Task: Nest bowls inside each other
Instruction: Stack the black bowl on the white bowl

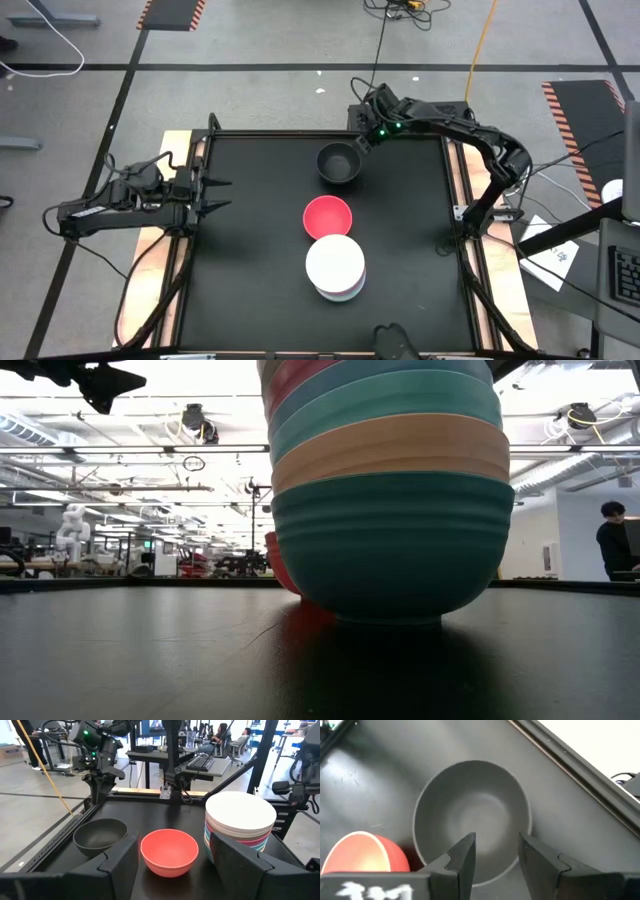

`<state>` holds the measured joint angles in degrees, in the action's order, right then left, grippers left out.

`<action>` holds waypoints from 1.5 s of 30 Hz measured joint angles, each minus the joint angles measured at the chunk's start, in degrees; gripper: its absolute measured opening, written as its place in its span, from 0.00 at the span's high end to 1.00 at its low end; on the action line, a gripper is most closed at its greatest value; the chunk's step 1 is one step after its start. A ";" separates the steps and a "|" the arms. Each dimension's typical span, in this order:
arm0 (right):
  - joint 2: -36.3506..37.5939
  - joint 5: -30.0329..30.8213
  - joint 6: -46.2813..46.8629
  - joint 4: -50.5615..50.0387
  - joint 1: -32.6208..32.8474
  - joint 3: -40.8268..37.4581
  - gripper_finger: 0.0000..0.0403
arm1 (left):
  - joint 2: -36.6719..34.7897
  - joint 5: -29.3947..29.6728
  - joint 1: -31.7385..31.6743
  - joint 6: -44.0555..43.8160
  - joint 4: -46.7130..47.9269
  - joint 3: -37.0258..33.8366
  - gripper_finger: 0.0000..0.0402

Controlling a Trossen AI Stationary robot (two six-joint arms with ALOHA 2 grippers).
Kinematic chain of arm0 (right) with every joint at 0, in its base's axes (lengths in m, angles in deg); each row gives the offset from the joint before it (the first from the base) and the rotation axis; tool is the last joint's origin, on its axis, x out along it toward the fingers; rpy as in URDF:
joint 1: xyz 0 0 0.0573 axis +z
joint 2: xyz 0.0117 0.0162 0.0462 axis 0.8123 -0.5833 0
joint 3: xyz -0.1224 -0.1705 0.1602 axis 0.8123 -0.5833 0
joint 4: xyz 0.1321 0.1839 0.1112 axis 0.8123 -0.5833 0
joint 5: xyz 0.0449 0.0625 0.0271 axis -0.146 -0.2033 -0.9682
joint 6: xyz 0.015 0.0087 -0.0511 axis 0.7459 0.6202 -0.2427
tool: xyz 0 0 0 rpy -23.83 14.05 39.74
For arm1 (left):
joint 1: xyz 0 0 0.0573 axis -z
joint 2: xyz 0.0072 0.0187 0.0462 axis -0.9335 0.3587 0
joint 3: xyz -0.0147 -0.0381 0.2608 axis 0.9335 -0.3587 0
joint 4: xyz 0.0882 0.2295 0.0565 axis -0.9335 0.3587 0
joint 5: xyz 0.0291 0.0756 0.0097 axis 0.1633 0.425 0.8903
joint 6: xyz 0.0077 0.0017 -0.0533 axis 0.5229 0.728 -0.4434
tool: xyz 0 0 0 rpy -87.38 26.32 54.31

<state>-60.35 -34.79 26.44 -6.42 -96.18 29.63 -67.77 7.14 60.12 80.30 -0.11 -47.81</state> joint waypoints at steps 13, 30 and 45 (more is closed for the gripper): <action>-6.94 2.77 -2.54 -4.42 -0.85 2.58 0.66 | 0.00 -0.04 0.00 -0.05 0.13 0.02 0.39; -10.08 2.95 -10.15 -9.44 0.16 9.55 0.66 | 0.00 -0.09 0.02 -0.03 0.55 0.02 0.39; -10.08 4.24 -16.50 -13.55 -0.13 10.07 0.66 | 0.02 -0.04 0.00 0.30 0.33 0.02 0.39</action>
<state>-70.43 -30.55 9.94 -19.96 -96.32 39.70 -67.76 7.10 60.12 80.60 0.21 -47.79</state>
